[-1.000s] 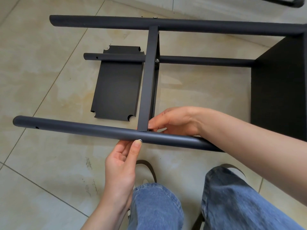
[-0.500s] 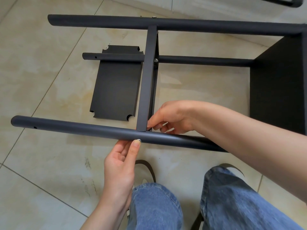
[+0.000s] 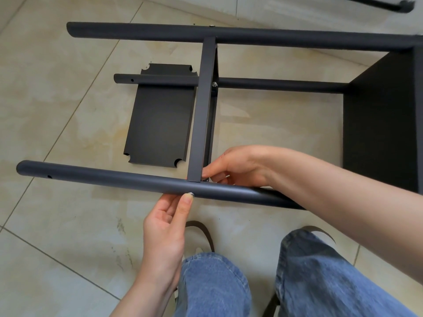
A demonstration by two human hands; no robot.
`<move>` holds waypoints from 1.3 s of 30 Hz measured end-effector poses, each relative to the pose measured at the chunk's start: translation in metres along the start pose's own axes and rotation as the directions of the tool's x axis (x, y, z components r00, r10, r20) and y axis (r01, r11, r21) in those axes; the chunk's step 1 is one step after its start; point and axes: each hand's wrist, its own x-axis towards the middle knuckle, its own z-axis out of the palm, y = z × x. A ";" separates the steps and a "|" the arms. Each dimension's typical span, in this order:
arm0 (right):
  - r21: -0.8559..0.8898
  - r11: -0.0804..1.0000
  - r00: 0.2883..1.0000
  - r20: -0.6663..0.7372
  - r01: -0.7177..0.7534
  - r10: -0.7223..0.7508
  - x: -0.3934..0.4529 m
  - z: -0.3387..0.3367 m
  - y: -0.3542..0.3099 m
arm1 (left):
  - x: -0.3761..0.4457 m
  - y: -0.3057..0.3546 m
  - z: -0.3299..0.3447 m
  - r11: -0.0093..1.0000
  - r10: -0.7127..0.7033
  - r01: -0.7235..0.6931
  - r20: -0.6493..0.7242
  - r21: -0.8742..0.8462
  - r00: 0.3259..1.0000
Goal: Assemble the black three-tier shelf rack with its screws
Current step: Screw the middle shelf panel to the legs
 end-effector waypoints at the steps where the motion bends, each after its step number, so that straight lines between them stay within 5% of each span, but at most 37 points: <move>1: -0.004 1.000 0.999 -0.036 -0.002 0.002 -0.002 0.001 -0.001 | 0.000 -0.001 0.000 1.000 0.000 0.000 0.000 -0.003 1.000; 7: 0.054 0.993 0.959 -0.272 0.102 -0.083 -0.006 0.011 0.000 | 0.002 -0.004 -0.002 1.000 -0.015 0.015 -0.002 -0.012 1.000; 11: 0.334 0.910 0.944 -0.296 0.247 -0.148 -0.017 0.012 -0.010 | 0.001 -0.003 -0.002 0.999 -0.033 0.033 0.007 -0.005 0.999; 18: 0.297 0.911 0.940 -0.270 0.286 -0.207 -0.041 0.019 -0.024 | 0.001 0.007 0.004 1.000 0.002 -0.003 0.033 0.000 0.999; 29: 0.230 0.876 0.860 -0.407 0.423 -0.309 -0.105 0.031 -0.065 | -0.004 0.081 0.018 0.959 0.282 -0.279 0.069 -0.047 0.957; 39: 0.367 0.717 0.805 -0.268 0.593 -0.529 -0.181 0.048 -0.090 | -0.039 0.170 0.014 0.819 0.562 -0.566 0.073 0.088 0.824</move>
